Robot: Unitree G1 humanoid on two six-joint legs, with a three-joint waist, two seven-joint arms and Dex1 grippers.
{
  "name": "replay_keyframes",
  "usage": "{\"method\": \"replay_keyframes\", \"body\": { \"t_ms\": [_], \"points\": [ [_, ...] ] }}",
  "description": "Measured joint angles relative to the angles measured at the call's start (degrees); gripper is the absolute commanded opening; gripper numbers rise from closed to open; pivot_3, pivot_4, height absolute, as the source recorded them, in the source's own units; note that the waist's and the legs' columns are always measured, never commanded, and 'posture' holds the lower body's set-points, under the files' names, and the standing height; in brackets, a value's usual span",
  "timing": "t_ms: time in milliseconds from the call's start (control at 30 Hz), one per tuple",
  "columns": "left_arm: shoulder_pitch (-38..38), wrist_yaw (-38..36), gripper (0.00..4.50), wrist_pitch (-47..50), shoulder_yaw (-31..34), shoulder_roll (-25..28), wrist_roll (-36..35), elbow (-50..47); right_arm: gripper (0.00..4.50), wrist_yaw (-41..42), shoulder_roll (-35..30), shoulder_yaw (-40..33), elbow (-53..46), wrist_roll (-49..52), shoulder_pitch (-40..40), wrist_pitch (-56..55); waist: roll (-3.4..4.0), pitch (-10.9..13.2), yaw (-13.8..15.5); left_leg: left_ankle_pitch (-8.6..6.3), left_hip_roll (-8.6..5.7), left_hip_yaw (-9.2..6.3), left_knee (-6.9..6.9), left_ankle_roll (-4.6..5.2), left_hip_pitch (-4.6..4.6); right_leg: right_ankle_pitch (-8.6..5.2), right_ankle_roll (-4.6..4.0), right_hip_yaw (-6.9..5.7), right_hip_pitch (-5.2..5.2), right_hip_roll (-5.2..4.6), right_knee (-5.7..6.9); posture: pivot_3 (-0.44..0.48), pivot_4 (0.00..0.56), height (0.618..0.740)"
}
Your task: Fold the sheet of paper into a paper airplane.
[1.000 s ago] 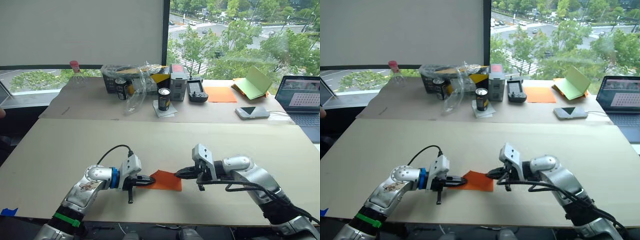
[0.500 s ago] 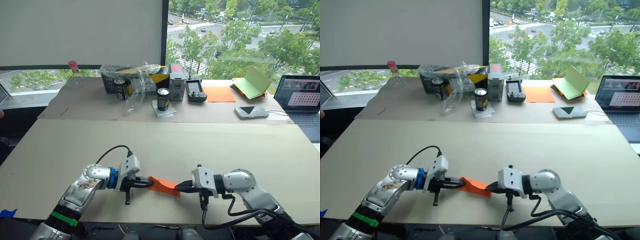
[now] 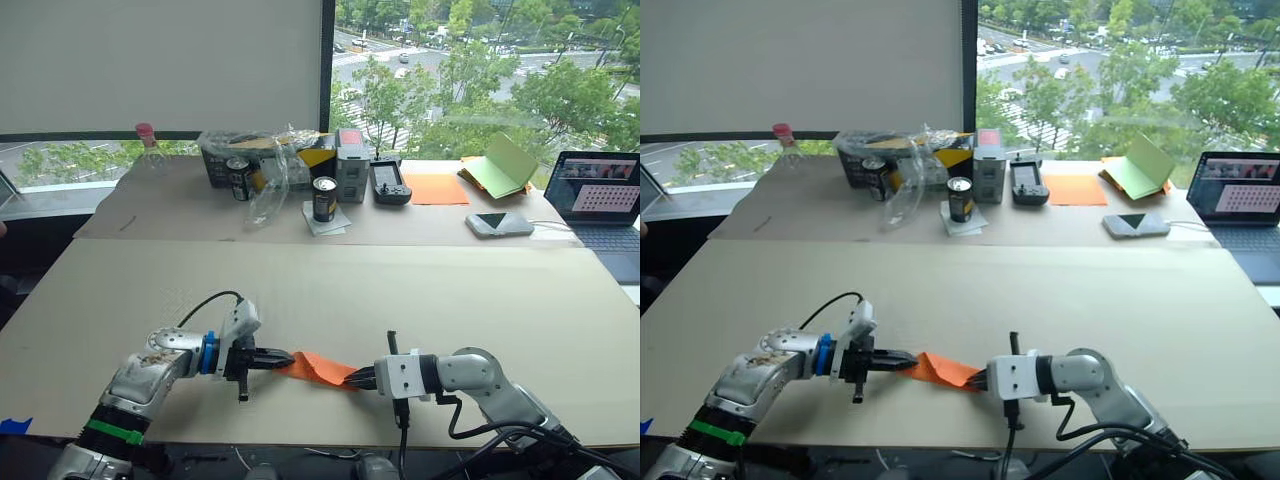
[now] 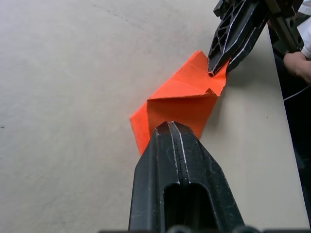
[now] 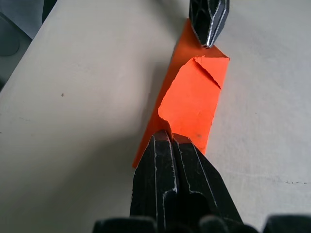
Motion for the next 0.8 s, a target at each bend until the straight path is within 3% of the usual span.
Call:
{"method": "replay_keyframes", "body": {
  "t_ms": [233,467,700,800],
  "points": [
    [-3.6,1.9,0.0,3.6,0.7,-4.6,-4.4,-1.4,0.06,-0.7,0.3,0.3,-0.5,-0.6,0.2,0.1,-0.02,0.0,-0.3,0.0,0.02,0.01,0.0,0.0,0.04,0.01,-0.01,0.03,0.0,0.04,0.03,0.0,0.15,0.732],
    [-1.4,2.4,0.0,-5.8,-9.1,-3.6,7.0,-0.5,0.06,-1.1,0.1,0.0,-1.9,-0.6,1.1,1.7,-0.02,0.0,-0.2,0.0,0.01,0.02,-0.01,0.0,0.04,0.0,-0.03,0.07,0.0,0.03,0.01,0.0,0.15,0.732],
    [-0.1,3.1,0.0,-11.2,-10.2,-3.7,9.9,0.2,0.06,-0.4,-0.1,-0.5,-4.1,-0.3,1.0,5.2,-0.02,0.0,0.1,0.0,-0.01,0.02,0.0,0.0,0.03,-0.01,-0.03,0.06,0.02,0.01,0.01,0.0,0.15,0.732],
    [0.3,3.4,0.0,-13.6,-10.7,-3.8,11.0,0.3,0.92,0.9,-0.5,-1.3,-5.3,2.1,1.0,9.2,-0.02,0.0,0.1,0.0,-0.03,0.02,0.0,0.0,0.01,-0.01,-0.03,0.07,0.02,-0.02,0.0,0.0,0.15,0.732]
  ]
}}
